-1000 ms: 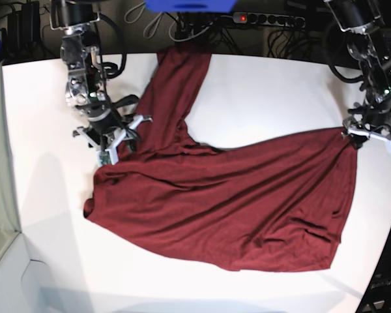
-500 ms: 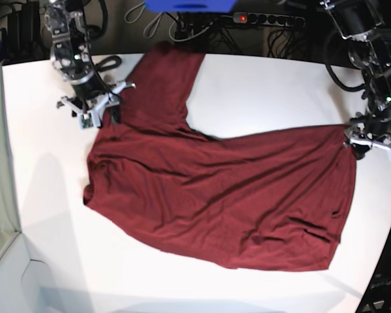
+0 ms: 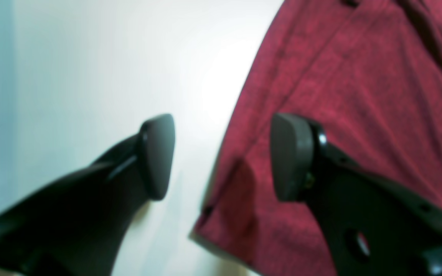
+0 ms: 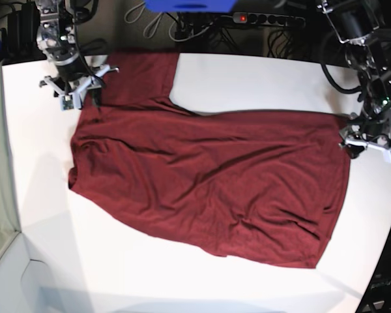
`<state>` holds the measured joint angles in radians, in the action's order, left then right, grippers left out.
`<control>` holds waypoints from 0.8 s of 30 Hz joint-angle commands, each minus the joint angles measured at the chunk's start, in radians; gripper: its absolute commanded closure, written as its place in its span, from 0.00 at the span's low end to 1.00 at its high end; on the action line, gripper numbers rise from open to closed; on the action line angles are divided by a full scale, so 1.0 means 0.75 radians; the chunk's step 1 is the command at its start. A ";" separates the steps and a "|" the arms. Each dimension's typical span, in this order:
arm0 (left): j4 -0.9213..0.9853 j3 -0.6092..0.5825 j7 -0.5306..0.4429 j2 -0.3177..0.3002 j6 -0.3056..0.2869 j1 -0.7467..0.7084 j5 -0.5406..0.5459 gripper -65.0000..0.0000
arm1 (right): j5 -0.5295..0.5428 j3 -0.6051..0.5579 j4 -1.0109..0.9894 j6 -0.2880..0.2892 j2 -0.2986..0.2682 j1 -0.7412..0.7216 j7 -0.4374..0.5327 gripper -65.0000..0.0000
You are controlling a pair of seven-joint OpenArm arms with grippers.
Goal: Layout the t-shirt on the table in an organized manner, then fold the t-shirt properly
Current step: 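Release the shirt with both grippers and raise them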
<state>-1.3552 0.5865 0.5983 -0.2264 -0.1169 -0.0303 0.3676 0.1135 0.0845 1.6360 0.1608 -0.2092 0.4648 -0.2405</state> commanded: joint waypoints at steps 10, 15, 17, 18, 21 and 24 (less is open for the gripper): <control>-0.142 -0.006 -0.021 0.043 -0.005 -0.051 0.012 0.41 | -0.007 0.038 0.189 -0.007 0.053 -0.036 0.007 0.56; -0.330 -0.006 -0.021 0.123 -0.005 -0.120 0.031 0.41 | -0.007 0.034 0.195 -0.007 0.061 -0.042 0.007 0.56; -0.418 -0.010 -0.021 0.152 -0.005 -0.169 0.080 0.41 | -0.005 0.034 0.197 -0.007 0.063 -0.036 0.007 0.56; -0.447 -0.022 -0.021 0.162 -0.005 -0.186 0.104 0.41 | -0.003 0.034 0.197 -0.007 0.063 -0.036 0.007 0.56; -0.522 -0.122 -0.021 0.168 -0.005 -0.249 0.155 0.41 | -0.003 0.034 0.197 -0.007 0.063 -0.034 0.007 0.56; -0.582 -0.241 -0.021 0.168 -0.005 -0.321 0.182 0.41 | -0.003 0.034 0.197 -0.007 0.063 -0.032 0.007 0.56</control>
<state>-1.7714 0.4007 0.6022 -0.0940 -0.1112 -0.2787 0.4957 0.1101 0.1055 1.7638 0.1596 -0.1532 0.4416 -0.2615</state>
